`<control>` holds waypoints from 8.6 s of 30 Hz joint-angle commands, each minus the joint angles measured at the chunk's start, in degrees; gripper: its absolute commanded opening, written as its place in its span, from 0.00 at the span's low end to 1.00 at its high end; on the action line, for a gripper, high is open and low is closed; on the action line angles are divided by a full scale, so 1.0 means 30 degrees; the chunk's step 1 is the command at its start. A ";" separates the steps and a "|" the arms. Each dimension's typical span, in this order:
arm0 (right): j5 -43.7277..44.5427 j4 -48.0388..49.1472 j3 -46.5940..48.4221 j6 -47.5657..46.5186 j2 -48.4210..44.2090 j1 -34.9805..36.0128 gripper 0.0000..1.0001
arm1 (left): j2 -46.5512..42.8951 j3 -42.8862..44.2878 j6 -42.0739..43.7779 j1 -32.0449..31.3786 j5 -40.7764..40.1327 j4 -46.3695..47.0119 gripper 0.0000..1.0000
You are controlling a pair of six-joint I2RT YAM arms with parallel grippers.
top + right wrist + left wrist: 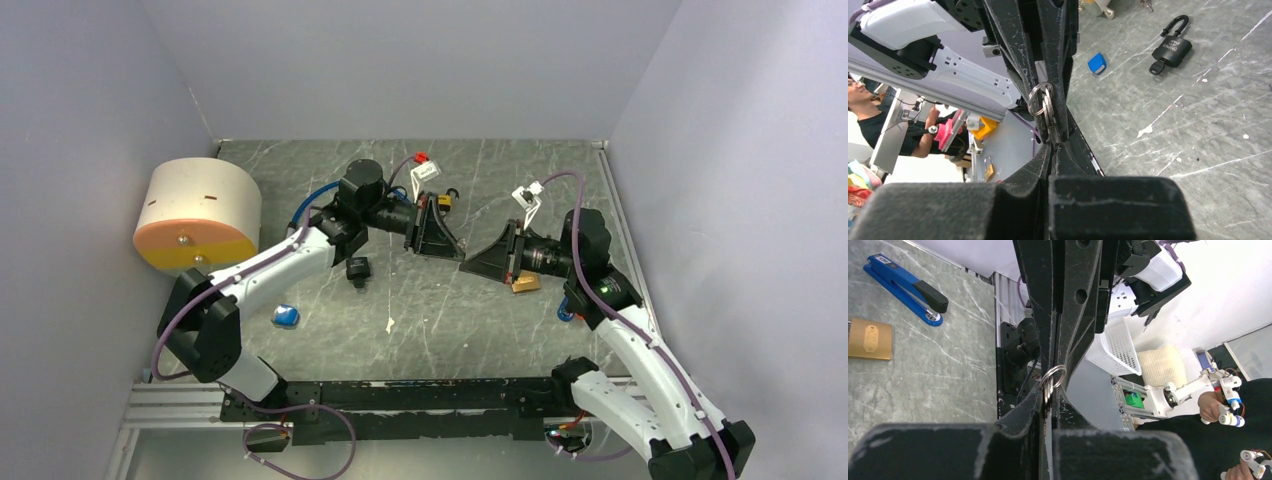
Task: Unlock with the key
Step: Pick up the key from the center of the board.
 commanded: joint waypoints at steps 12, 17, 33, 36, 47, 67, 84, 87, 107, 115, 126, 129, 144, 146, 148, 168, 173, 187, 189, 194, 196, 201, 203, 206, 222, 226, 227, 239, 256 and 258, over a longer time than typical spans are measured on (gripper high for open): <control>0.1379 -0.8775 0.2052 0.2018 0.3315 -0.0001 0.00 | -0.4856 -0.1378 0.6456 0.0657 -1.1552 -0.7314 0.94; 0.1606 -1.1468 0.1811 0.3041 0.4721 0.0012 0.00 | -0.5381 -0.3212 0.4644 0.0600 -1.0219 -0.4662 0.89; 1.0168 -1.9457 0.0497 0.1219 0.8103 0.0425 0.00 | -0.2508 -0.6337 -0.0985 -0.2832 -1.3518 -0.1081 0.72; 1.3082 -2.0650 0.1551 0.0217 0.8791 0.0845 0.00 | -0.3192 -0.6618 -0.0674 -0.2827 -1.4796 -0.2323 0.74; 1.9664 -2.1972 0.4434 0.0803 1.0051 0.3718 0.00 | -0.5325 -0.6080 0.1351 -0.2837 -1.6540 -0.7350 0.80; 0.1254 -1.4448 0.2931 0.8723 0.6950 0.3477 0.00 | -0.7339 -0.5539 0.9989 -0.3054 -1.3077 -0.7585 0.69; -0.0959 -1.5814 0.3125 0.9902 0.4649 0.3042 0.00 | -0.6742 -0.7202 1.8773 -0.5799 -0.6835 -0.1407 0.71; -0.1222 -1.6590 0.3585 0.8978 0.5026 0.2254 0.00 | -0.6780 -0.7363 1.9508 -0.6260 -0.7305 -0.1108 0.71; -0.2127 -1.6559 0.3642 0.8611 0.5067 0.1170 0.00 | -0.4741 -0.7148 2.1871 -0.7105 -1.1488 -0.0095 0.35; -0.2634 -1.4651 0.2187 1.0161 0.3954 0.1157 0.00 | -0.4322 -0.7219 2.1687 -0.7149 -1.3105 0.0541 0.03; -0.1792 -1.3737 0.4536 0.5810 0.3916 -0.0739 0.66 | -0.4422 -0.7179 1.5444 -0.6779 -1.3694 0.0548 0.02; -0.0113 -1.3349 0.5318 0.3390 0.3249 -0.1189 0.68 | -0.4793 -0.7159 1.3060 -0.6159 -1.2432 0.0543 0.02; 0.1686 0.6182 -0.1167 0.4652 -0.2799 -0.1234 0.58 | -0.5123 -0.4642 0.4339 -0.3810 -0.2899 0.5805 0.03; 0.0831 0.6724 -0.0671 0.4476 -0.2142 -0.1163 0.59 | -0.4893 -0.4035 0.4006 -0.3831 -0.2429 0.5691 0.03; 0.0195 0.6480 0.0012 0.3718 -0.1697 -0.1068 0.59 | -0.4572 -0.3665 0.3267 -0.3817 -0.2152 0.6249 0.02; -0.2556 0.9133 0.0406 0.5047 -0.2268 -0.0743 0.48 | -0.2547 -0.2132 0.0054 -0.3810 -0.2358 0.7926 0.03; -0.2438 0.6018 0.1285 0.3014 -0.2099 -0.0467 0.55 | -0.2479 -0.2134 -0.0193 -0.3826 -0.2502 0.8123 0.03; -0.3355 0.5214 0.2014 0.2592 -0.1538 -0.0172 0.14 | -0.2666 -0.2076 -0.0016 -0.3809 -0.3633 0.7233 0.05; -0.3346 0.5221 0.2137 0.2590 -0.1412 -0.0170 0.05 | -0.2740 -0.2105 -0.0034 -0.3795 -0.3787 0.7239 0.16; -0.3046 0.4381 0.2685 0.2158 -0.0947 -0.0178 0.00 | -0.3592 -0.3095 0.0062 -0.3657 -0.3931 0.6993 0.38; -0.3387 0.4491 0.2827 0.2401 -0.0761 -0.0173 0.00 | -0.4349 -0.3840 0.0053 -0.3372 -0.4227 0.6786 0.40; -0.3486 0.4713 0.2558 0.2612 -0.1021 -0.0177 0.00 | -0.5232 -0.4171 0.0566 -0.3155 -0.4641 0.5670 0.42; -0.3475 0.4577 0.2476 0.2436 -0.1015 -0.0157 0.00 | -0.5178 -0.3988 0.0525 -0.3097 -0.4621 0.5628 0.42; -0.3546 0.4759 0.2335 0.2474 -0.0918 -0.0178 0.00 | -0.4816 -0.3739 0.0117 -0.3015 -0.4680 0.5670 0.38; -0.3083 0.4072 0.2106 0.1682 -0.0451 -0.0151 0.00 | -0.3795 -0.3755 -0.4273 -0.2945 -0.5508 0.8613 0.27; -0.2879 0.4193 0.2063 0.1713 -0.0256 -0.0141 0.00 | -0.3524 -0.3727 -0.4381 -0.2931 -0.5426 0.8664 0.12; -0.2822 0.4317 0.2062 0.1777 -0.0197 -0.0148 0.00 | -0.3478 -0.3695 -0.4247 -0.2930 -0.5373 0.8448 0.06; -0.1020 0.4551 0.1825 0.3539 -0.0106 -0.0158 0.38 | -0.3715 -0.3581 -0.3635 -0.2902 -0.6010 0.7413 0.03; -0.0644 0.5294 0.0110 0.4674 -0.1234 -0.0281 0.46 | -0.3622 -0.4727 -0.7655 -0.1057 -0.4776 1.2258 0.03; -0.0387 0.5396 0.0140 0.4671 -0.1246 -0.0273 0.41 | -0.3594 -0.4742 -0.7663 -0.1070 -0.4670 1.2316 0.03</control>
